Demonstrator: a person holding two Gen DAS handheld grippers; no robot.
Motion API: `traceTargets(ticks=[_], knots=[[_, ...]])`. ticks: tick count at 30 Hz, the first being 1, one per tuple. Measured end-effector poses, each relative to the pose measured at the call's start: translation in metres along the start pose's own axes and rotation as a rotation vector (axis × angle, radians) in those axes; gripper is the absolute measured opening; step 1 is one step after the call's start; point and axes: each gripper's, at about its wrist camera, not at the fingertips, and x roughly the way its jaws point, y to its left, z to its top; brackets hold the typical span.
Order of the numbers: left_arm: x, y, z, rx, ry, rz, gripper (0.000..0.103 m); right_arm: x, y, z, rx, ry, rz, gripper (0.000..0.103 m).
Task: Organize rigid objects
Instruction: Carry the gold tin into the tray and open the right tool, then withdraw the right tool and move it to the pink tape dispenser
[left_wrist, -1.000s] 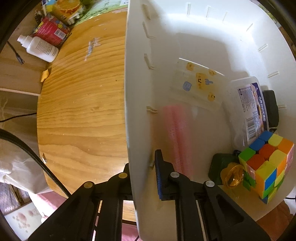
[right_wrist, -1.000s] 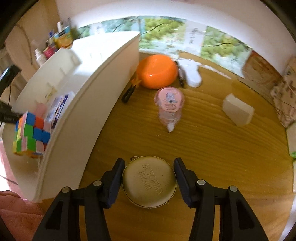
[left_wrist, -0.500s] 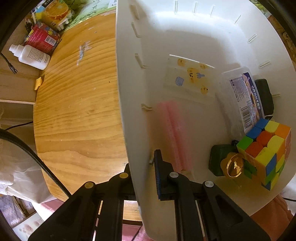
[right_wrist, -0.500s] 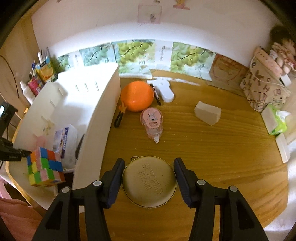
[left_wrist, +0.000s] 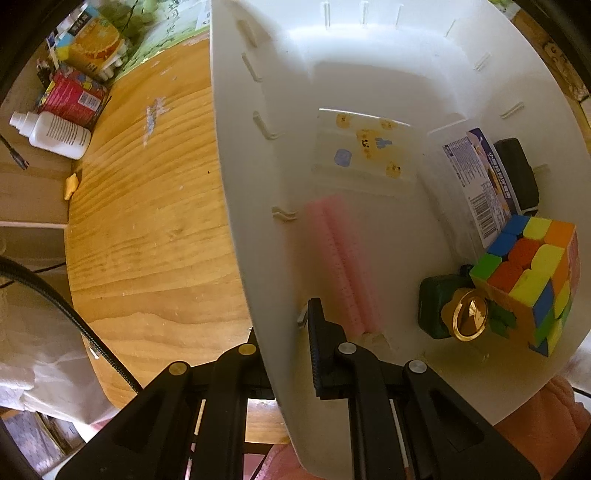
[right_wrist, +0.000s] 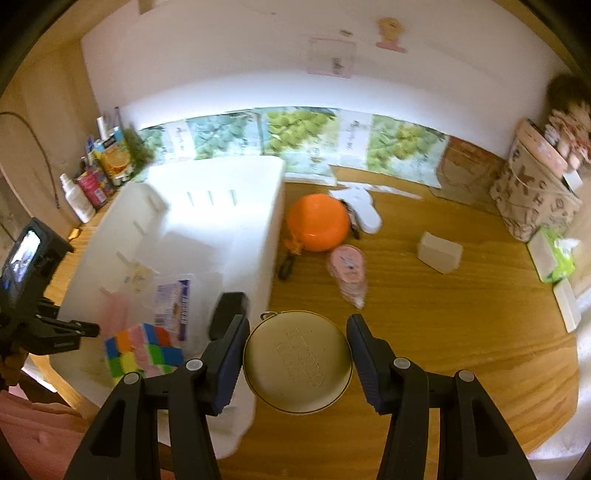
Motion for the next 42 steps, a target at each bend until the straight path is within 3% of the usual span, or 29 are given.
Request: traceTargets(ticks=[22, 25, 26, 27, 34, 42], knots=[[-0.01, -0.018, -0.005, 0.091, -0.033, 0.011, 0.012, 0.014, 0.105, 0.014, -0.248, -0.005, 0.184, 0.055], [-0.01, -0.017, -0.006, 0.085, -0.034, 0.005, 0.012, 0.015, 0.115, 0.013, -0.285, -0.008, 0.193, 0.068], [-0.01, -0.018, -0.006, 0.084, -0.034, 0.003, 0.012, 0.014, 0.117, 0.012, -0.294, -0.015, 0.193, 0.076], [-0.01, -0.015, -0.007, 0.085, -0.034, 0.002, 0.012, 0.012, 0.119, 0.012, -0.301, -0.022, 0.192, 0.078], [-0.008, -0.01, -0.007, 0.067, -0.039, -0.001, 0.012, 0.011, 0.118, 0.009, -0.31, -0.021, 0.204, 0.078], [-0.006, -0.007, -0.003, 0.032, -0.035, 0.008, 0.012, -0.002, 0.098, 0.007, -0.292, -0.078, 0.198, 0.081]])
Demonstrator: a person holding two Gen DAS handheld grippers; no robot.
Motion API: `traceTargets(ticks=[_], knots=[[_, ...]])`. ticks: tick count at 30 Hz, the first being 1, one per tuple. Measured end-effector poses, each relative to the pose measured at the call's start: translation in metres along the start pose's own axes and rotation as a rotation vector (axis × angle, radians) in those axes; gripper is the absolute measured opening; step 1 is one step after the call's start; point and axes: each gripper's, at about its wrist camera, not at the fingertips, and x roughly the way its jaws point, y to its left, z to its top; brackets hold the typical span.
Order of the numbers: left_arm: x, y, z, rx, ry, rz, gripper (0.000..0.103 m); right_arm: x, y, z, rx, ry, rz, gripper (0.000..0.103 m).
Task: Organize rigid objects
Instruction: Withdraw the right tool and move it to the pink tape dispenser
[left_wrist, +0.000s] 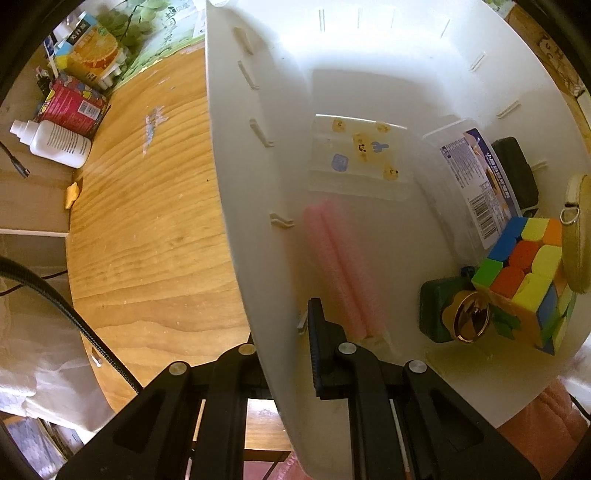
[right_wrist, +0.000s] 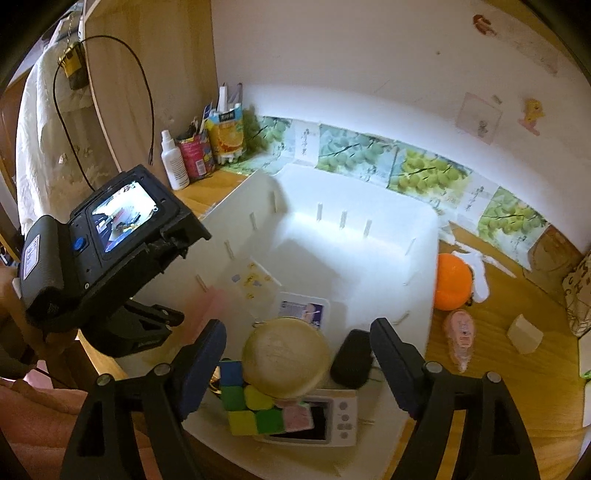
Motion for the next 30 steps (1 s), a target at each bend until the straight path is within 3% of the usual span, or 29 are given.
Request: traceTargets(ticks=[7, 13, 18, 30], knots=[[0.002, 0.006, 0.005, -0.036, 0.008, 0.002, 0.012, -0.014, -0.03, -0.007, 0.022, -0.039, -0.018, 0.081], [0.005, 0.022, 0.012, -0.141, 0.031, -0.03, 0.012, -0.024, -0.07, -0.011, 0.049, -0.095, -0.045, 0.081], [0.006, 0.029, 0.016, -0.18, 0.039, -0.008, 0.012, -0.024, -0.107, -0.015, 0.079, -0.12, -0.066, 0.081], [0.009, 0.051, 0.027, -0.292, 0.059, 0.034, 0.015, 0.034, -0.173, -0.021, 0.122, -0.029, -0.093, 0.081]])
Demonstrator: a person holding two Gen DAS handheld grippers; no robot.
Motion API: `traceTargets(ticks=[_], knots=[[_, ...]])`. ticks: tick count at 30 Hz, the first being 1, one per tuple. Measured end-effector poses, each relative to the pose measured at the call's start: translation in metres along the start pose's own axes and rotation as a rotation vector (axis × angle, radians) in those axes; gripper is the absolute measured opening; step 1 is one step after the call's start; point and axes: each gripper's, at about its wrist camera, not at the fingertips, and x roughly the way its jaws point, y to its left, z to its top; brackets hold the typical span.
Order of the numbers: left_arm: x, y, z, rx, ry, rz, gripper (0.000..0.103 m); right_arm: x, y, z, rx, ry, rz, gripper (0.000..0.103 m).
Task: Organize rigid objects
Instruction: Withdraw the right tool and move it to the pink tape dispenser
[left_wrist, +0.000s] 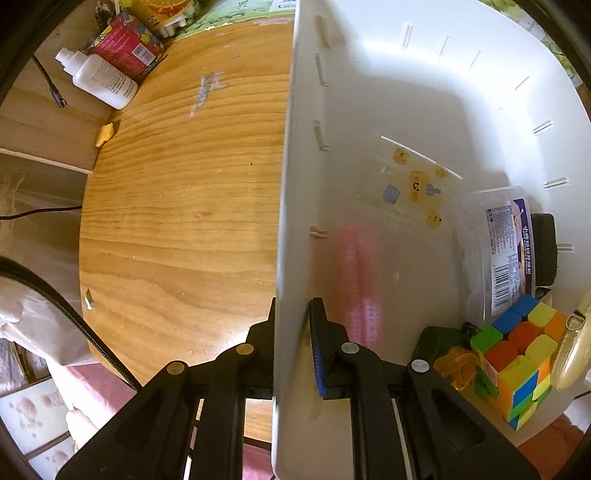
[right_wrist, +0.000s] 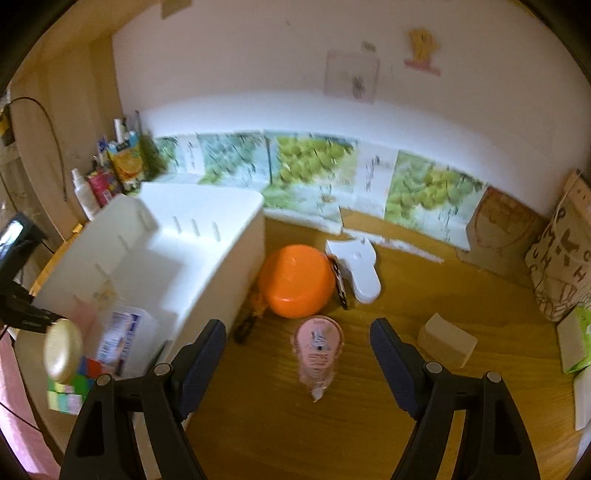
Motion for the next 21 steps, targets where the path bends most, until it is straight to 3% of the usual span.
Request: traceTargets(ticks=[10, 21], knots=[[-0.003, 0.002, -0.001, -0.007, -0.017, 0.036, 0.017, 0.052, -0.014, -0.006, -0.02, 0.114, 0.043, 0.081], [-0.004, -0.004, -0.001, -0.03, -0.008, 0.055, 0.018, 0.082, -0.014, -0.01, -0.037, 0.173, 0.063, 0.081]])
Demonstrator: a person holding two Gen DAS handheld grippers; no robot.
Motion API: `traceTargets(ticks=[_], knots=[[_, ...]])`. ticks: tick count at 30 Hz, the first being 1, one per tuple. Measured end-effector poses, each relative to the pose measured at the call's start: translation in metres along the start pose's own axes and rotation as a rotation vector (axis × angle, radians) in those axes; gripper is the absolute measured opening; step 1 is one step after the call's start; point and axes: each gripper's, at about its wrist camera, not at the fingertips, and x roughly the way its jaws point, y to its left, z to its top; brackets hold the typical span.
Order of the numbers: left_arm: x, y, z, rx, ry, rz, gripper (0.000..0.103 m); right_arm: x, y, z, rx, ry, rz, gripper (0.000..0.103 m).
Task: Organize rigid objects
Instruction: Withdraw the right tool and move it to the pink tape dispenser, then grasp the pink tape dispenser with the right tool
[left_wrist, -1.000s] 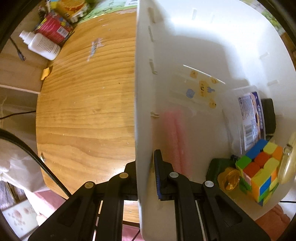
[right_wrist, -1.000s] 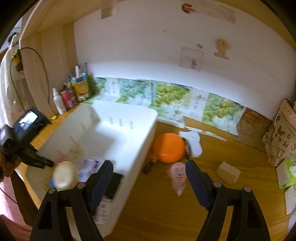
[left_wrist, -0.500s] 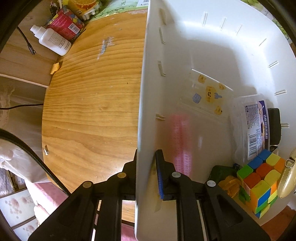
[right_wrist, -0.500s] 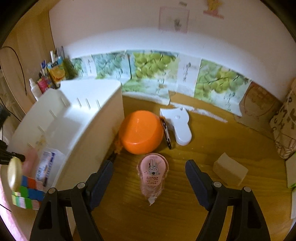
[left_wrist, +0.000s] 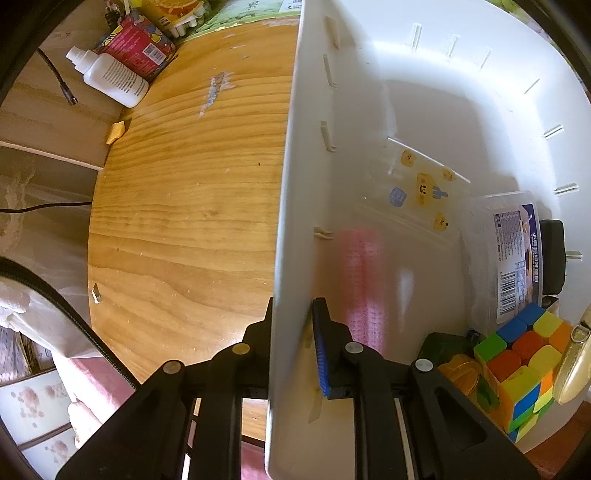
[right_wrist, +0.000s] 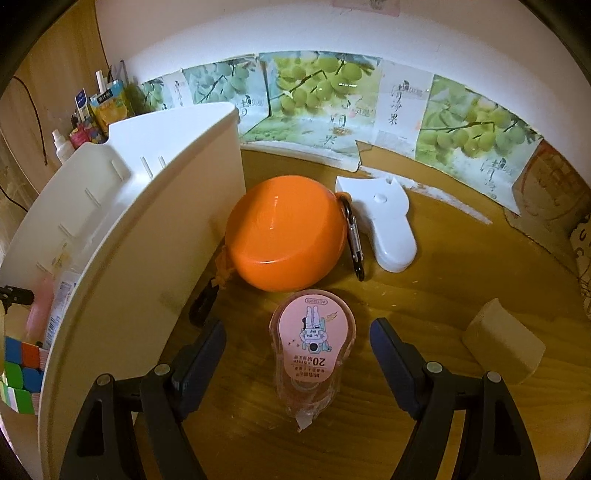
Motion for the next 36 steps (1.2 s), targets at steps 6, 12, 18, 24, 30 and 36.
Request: traceTargets(ticks=[6, 12, 18, 24, 30, 36], knots=[[0.0, 0.001, -0.001, -0.005, -0.003, 0.001, 0.018, 0.007, -0.001, -0.001, 0.002, 0.016, 0.019, 0.073], [-0.001, 0.0, -0.001, -0.002, -0.007, 0.006, 0.018, 0.013, 0.001, 0.0, -0.017, 0.018, 0.007, 0.064], [-0.001, 0.001, -0.004, 0.001, -0.019, 0.007, 0.019, 0.013, 0.003, -0.001, -0.047, 0.012, -0.014, 0.051], [-0.003, 0.003, -0.007, 0.008, -0.036, -0.001, 0.019, 0.012, 0.003, -0.001, -0.042, 0.031, -0.003, 0.051], [-0.003, 0.004, -0.009, 0.023, -0.048, -0.006, 0.019, 0.002, 0.003, -0.006, 0.021, 0.078, 0.015, 0.051], [-0.005, 0.006, -0.011, 0.05, -0.06, -0.026, 0.019, -0.026, 0.007, -0.01, 0.052, 0.063, -0.015, 0.051]])
